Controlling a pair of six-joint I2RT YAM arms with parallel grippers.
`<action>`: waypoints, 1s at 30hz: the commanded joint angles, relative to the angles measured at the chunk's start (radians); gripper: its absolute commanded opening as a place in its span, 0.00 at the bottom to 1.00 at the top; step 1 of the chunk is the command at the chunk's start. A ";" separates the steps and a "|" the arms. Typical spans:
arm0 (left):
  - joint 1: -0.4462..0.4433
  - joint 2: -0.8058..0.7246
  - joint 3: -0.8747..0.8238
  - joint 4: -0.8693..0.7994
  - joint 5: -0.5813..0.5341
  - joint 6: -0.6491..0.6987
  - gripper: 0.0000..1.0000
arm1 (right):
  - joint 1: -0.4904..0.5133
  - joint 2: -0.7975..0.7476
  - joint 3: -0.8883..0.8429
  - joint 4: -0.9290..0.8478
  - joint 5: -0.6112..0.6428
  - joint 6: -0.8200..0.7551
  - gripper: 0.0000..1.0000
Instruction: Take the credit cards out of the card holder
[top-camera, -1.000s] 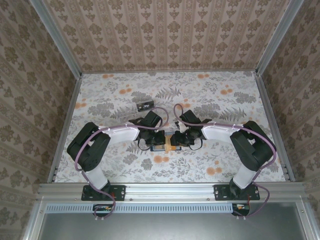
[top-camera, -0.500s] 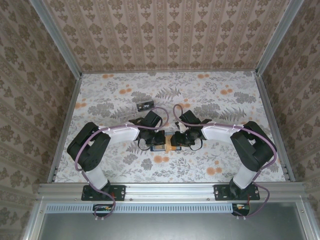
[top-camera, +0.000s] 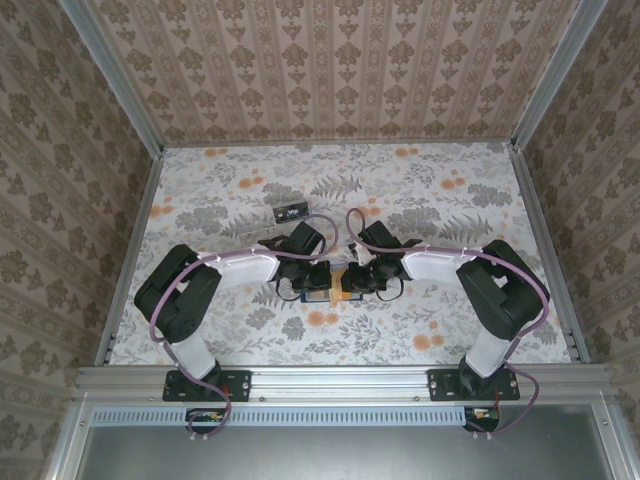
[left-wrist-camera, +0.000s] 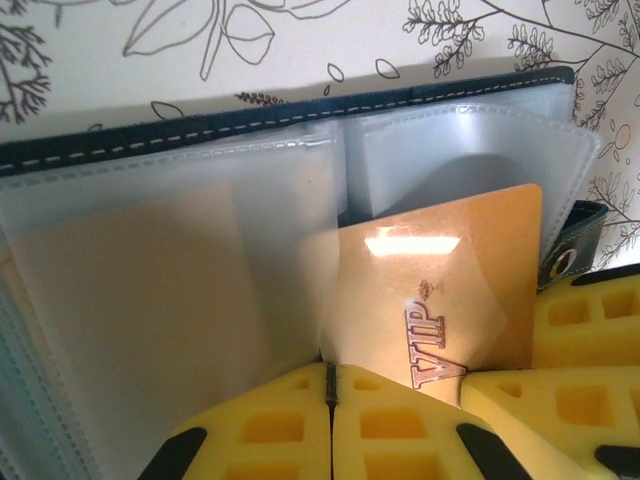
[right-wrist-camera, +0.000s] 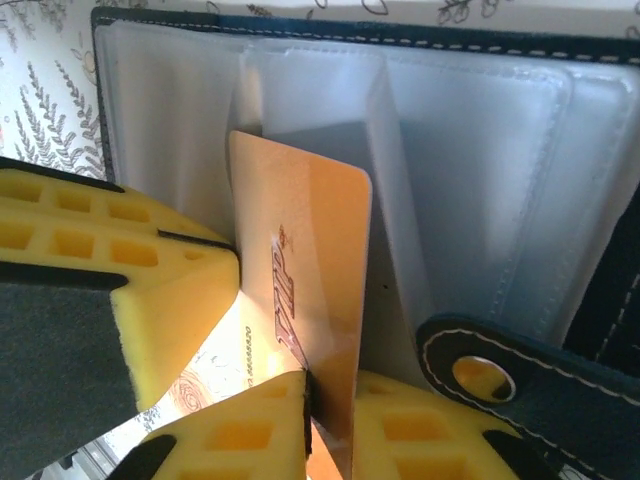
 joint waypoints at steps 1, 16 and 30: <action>-0.010 0.024 -0.001 -0.052 -0.015 0.018 0.07 | 0.001 -0.004 -0.022 0.010 -0.005 0.007 0.13; 0.015 -0.174 0.079 -0.140 -0.057 0.008 0.30 | -0.030 -0.207 -0.034 -0.081 0.000 -0.033 0.00; 0.140 -0.441 -0.144 0.426 0.179 -0.267 0.40 | -0.130 -0.403 -0.085 0.231 -0.246 0.145 0.00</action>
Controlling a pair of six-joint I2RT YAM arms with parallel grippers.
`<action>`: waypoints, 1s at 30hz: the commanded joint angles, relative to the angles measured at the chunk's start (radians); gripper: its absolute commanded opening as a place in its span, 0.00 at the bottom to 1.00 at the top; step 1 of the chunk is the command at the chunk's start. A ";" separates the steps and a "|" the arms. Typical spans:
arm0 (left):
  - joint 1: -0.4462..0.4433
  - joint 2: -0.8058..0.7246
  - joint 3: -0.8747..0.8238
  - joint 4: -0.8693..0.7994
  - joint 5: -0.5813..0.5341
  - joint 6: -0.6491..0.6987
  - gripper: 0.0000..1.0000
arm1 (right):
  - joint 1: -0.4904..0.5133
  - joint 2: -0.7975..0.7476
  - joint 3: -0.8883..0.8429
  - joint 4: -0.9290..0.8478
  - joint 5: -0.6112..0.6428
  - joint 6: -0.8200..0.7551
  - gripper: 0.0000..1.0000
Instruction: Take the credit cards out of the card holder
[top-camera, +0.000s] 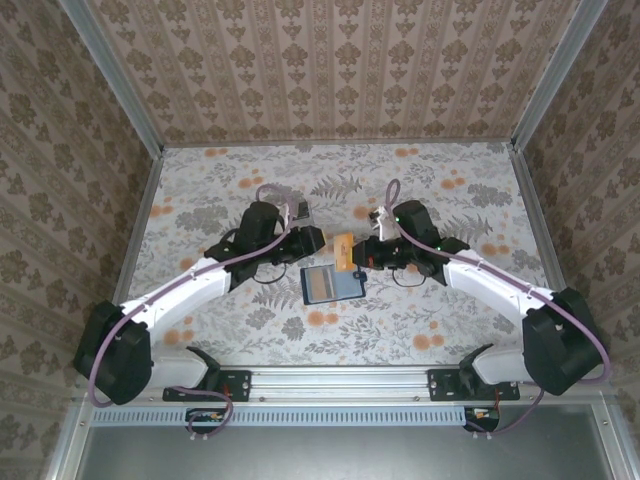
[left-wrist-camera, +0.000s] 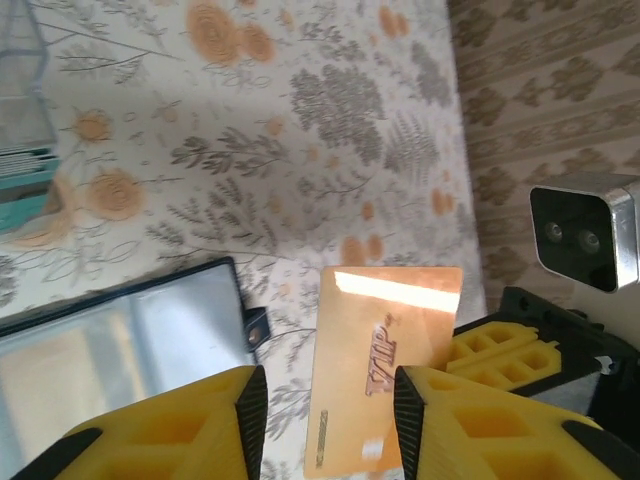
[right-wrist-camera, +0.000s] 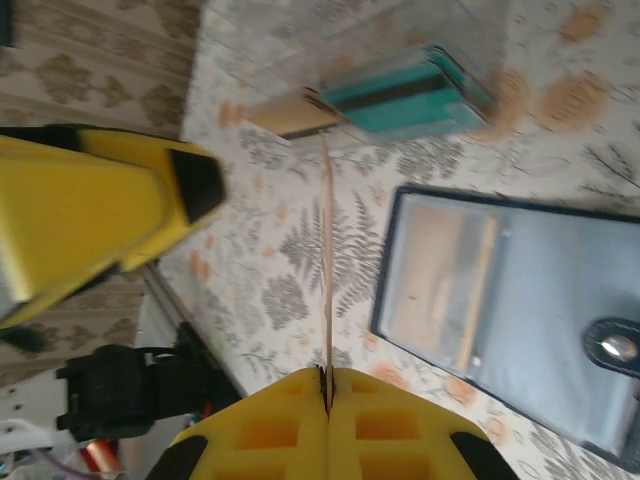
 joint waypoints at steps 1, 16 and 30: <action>0.015 -0.010 -0.038 0.193 0.101 -0.102 0.39 | -0.018 -0.024 -0.032 0.158 -0.124 0.094 0.00; 0.020 0.001 -0.069 0.284 0.179 -0.138 0.30 | -0.032 -0.020 -0.062 0.299 -0.205 0.169 0.00; 0.027 -0.033 -0.070 0.223 0.178 -0.103 0.29 | -0.046 -0.016 -0.076 0.354 -0.236 0.198 0.00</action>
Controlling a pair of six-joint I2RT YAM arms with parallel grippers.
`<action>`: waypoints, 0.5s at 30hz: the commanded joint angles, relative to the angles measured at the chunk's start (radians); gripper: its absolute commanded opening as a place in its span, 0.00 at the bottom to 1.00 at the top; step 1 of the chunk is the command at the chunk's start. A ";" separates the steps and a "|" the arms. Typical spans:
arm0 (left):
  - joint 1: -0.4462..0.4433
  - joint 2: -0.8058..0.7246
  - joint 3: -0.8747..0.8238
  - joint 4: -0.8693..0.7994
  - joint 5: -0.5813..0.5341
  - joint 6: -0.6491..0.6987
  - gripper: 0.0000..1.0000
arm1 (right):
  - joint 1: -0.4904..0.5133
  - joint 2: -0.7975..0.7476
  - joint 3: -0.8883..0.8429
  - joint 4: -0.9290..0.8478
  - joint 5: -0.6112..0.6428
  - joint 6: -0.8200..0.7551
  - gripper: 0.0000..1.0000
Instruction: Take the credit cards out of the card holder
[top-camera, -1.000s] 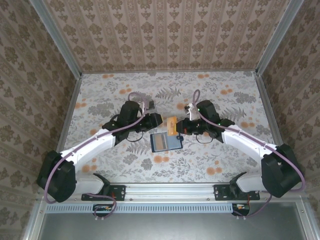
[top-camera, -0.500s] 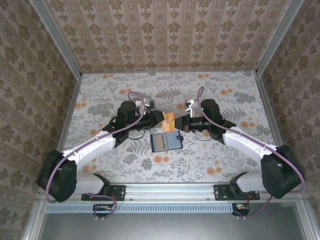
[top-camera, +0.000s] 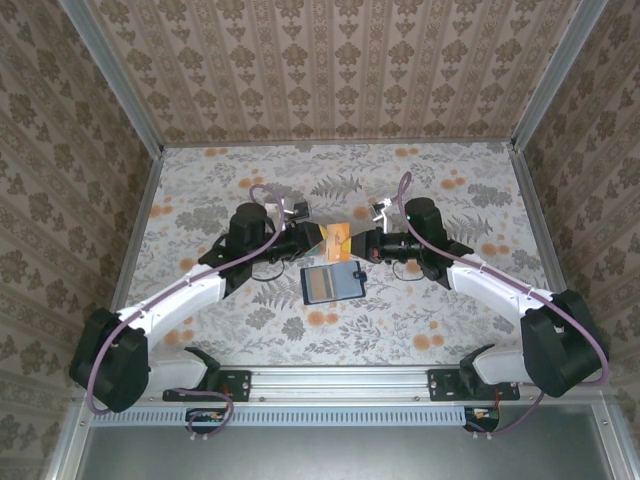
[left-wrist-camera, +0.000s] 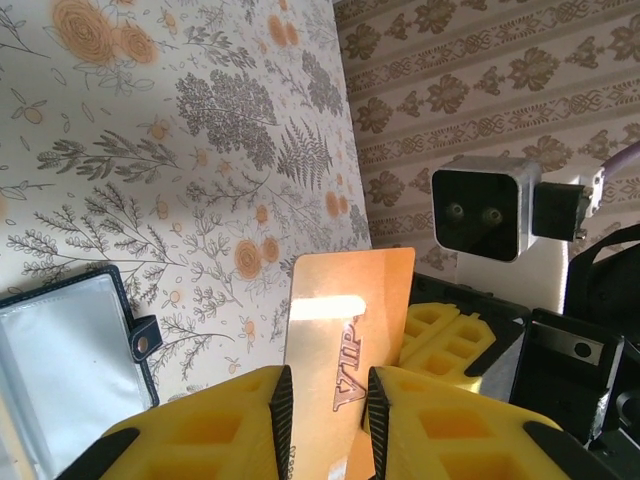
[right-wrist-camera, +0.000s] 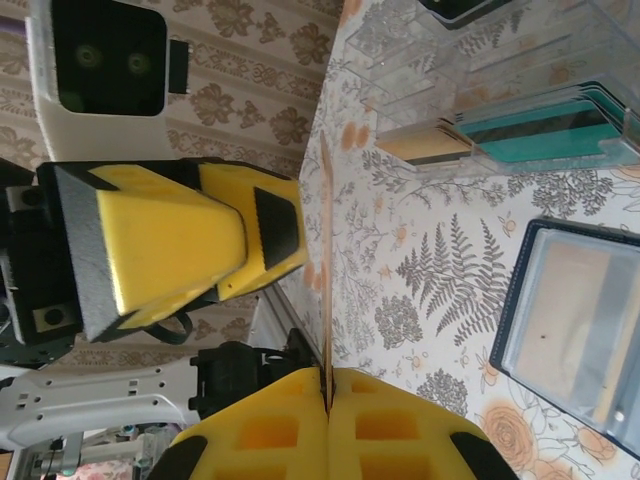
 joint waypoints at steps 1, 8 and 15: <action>-0.010 0.013 -0.003 0.030 0.035 0.014 0.29 | -0.004 -0.010 -0.013 0.066 -0.052 0.023 0.00; -0.013 0.023 0.002 0.078 0.056 0.006 0.25 | -0.003 0.005 -0.015 0.089 -0.081 0.032 0.00; -0.010 -0.017 -0.002 0.105 0.056 0.011 0.00 | -0.005 0.019 -0.014 0.078 -0.077 0.020 0.23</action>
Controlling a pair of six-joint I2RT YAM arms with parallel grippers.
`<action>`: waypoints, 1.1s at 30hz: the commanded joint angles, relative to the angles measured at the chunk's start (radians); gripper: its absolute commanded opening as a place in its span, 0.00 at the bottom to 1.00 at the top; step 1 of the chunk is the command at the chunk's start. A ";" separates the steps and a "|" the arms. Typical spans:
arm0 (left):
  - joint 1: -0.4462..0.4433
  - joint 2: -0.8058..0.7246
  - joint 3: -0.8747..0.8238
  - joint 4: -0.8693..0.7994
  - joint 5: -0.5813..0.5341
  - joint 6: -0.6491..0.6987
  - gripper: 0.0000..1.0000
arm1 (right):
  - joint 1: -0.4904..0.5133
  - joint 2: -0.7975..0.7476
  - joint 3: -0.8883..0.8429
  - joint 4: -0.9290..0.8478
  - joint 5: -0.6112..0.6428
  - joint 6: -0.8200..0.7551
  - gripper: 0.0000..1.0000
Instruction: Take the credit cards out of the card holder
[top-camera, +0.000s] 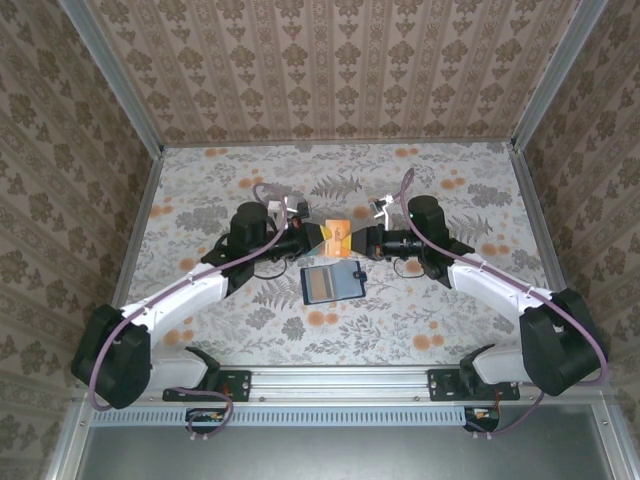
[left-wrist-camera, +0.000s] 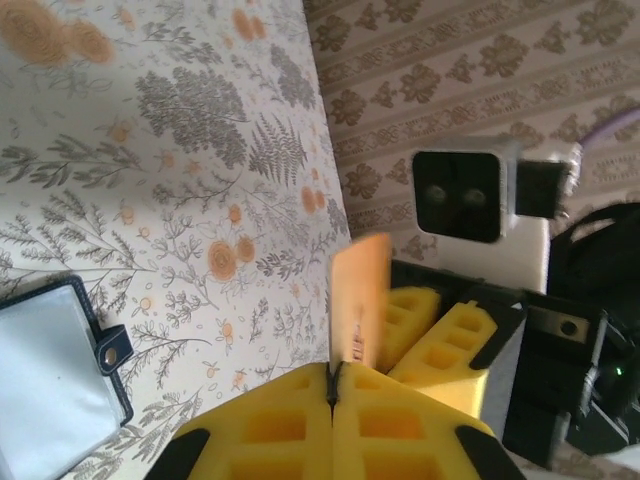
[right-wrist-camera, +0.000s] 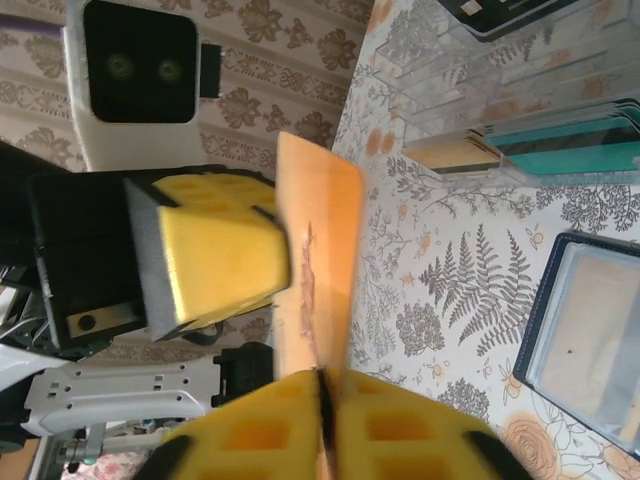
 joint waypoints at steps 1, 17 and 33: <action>0.000 -0.041 0.001 0.014 0.012 0.020 0.00 | 0.004 0.009 -0.011 0.018 -0.035 -0.014 0.25; 0.096 -0.111 0.380 -1.028 -0.332 0.862 0.00 | -0.020 -0.094 0.083 -0.399 0.162 -0.285 1.00; 0.095 0.005 0.295 -0.969 -0.674 1.709 0.00 | -0.020 -0.124 0.125 -0.493 0.227 -0.351 1.00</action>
